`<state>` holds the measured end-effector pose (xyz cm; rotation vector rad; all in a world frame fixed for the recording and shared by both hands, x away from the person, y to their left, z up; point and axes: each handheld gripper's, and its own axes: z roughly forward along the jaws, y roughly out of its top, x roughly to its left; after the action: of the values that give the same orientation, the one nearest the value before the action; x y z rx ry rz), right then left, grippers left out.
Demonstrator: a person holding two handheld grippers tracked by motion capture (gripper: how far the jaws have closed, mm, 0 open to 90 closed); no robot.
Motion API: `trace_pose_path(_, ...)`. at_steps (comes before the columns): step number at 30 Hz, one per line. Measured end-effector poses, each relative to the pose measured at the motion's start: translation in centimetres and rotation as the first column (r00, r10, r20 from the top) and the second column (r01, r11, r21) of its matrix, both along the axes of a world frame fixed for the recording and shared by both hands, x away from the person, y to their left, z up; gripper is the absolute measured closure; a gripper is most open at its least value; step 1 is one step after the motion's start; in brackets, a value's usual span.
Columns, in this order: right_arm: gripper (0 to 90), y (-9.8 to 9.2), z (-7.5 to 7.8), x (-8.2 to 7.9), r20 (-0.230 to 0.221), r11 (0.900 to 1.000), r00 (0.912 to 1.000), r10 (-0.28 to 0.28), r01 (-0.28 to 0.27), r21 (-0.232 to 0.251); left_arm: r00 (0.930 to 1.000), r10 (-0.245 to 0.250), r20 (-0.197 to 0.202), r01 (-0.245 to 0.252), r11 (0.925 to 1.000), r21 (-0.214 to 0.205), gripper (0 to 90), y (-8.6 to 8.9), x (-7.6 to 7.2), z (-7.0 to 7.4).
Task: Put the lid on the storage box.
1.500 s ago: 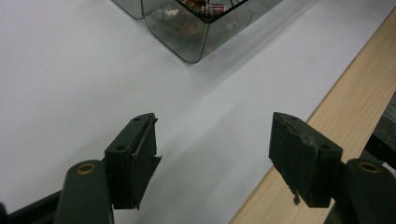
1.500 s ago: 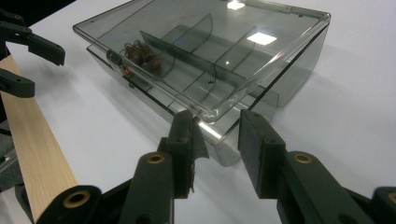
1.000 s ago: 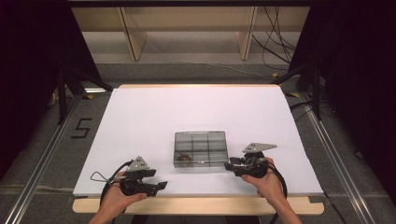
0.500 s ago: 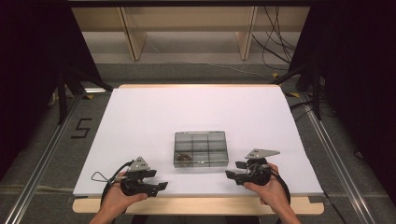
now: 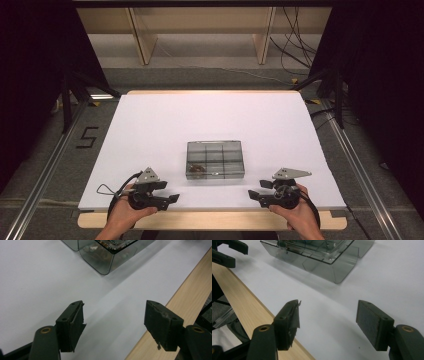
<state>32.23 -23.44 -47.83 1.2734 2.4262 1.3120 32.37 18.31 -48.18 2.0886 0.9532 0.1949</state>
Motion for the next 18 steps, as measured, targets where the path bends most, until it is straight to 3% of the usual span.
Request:
trace_pose_path(1, 35.3, -0.1, 0.1, -0.4, -0.026, 0.9998, 0.9995, -0.019, 0.019, 0.000, 1.0000, 0.001, 0.001, -0.001, 1.0000, 0.000, 31.7, 0.0, 0.0, 0.0)
trace_pose_path(2, 34.7, -0.3, 0.0, -0.3, 0.004, 1.0000, 1.0000, -0.002, 0.003, -0.007, 1.0000, 0.001, 0.001, -0.001, 1.0000, 0.000, 31.7, 0.0, 0.0, 0.0)
trace_pose_path(3, 33.7, -0.4, 0.0, -0.4, 0.004, 0.9999, 1.0000, -0.006, 0.006, -0.009, 1.0000, 0.003, -0.003, -0.003, 0.9999, -0.012, 31.8, -0.1, -0.1, 0.0)
trace_pose_path(4, 33.0, -0.3, 0.0, -0.8, -0.031, 0.9996, 0.9992, -0.025, 0.025, 0.009, 0.9998, 0.011, -0.014, -0.012, 0.9997, -0.019, 31.8, -0.2, -0.1, 0.0)
trace_pose_path(7, 32.1, -0.6, -0.2, -1.2, -0.023, 0.9995, 0.9993, -0.028, 0.028, 0.014, 0.9999, -0.010, -0.004, 0.010, 0.9999, 0.006, 31.9, 0.0, -0.1, 0.0)
trace_pose_path(8, 31.7, -0.9, -0.3, -1.0, 0.017, 0.9999, 0.9998, -0.006, 0.007, -0.011, 1.0000, -0.007, -0.005, 0.007, 1.0000, 0.003, 31.9, -0.1, -0.1, 0.0)
trace_pose_path(10, 31.2, -1.0, -0.3, -1.6, -0.024, 0.9997, 0.9994, -0.025, 0.025, -0.006, 1.0000, -0.008, -0.004, 0.008, 1.0000, -0.001, 31.9, 0.0, 0.0, 0.0)
trace_pose_path(13, 30.8, -1.3, -0.5, -1.6, -0.008, 0.9999, 0.9999, -0.012, 0.012, -0.004, 1.0000, -0.007, -0.004, 0.007, 1.0000, 0.000, 32.0, 0.0, 0.0, 0.0)
trace_pose_path(14, 30.5, -1.2, -0.4, -1.8, -0.025, 0.9996, 0.9993, -0.028, 0.029, 0.003, 1.0000, -0.006, -0.005, 0.006, 1.0000, -0.001, 32.0, 0.0, 0.0, 0.0)
trace_pose_path(16, 29.1, -1.5, -0.6, -1.9, 0.000, 0.9999, 0.9999, -0.017, 0.017, -0.002, 1.0000, -0.007, -0.004, 0.007, 1.0000, 0.005, 31.9, -0.1, -0.1, 0.0)
trace_pose_path(18, 28.4, -1.5, -0.6, -2.3, -0.033, 0.9993, 0.9988, -0.036, 0.036, -0.005, 1.0000, -0.001, -0.003, 0.001, 1.0000, -0.007, 31.9, -0.2, -0.1, -0.1)
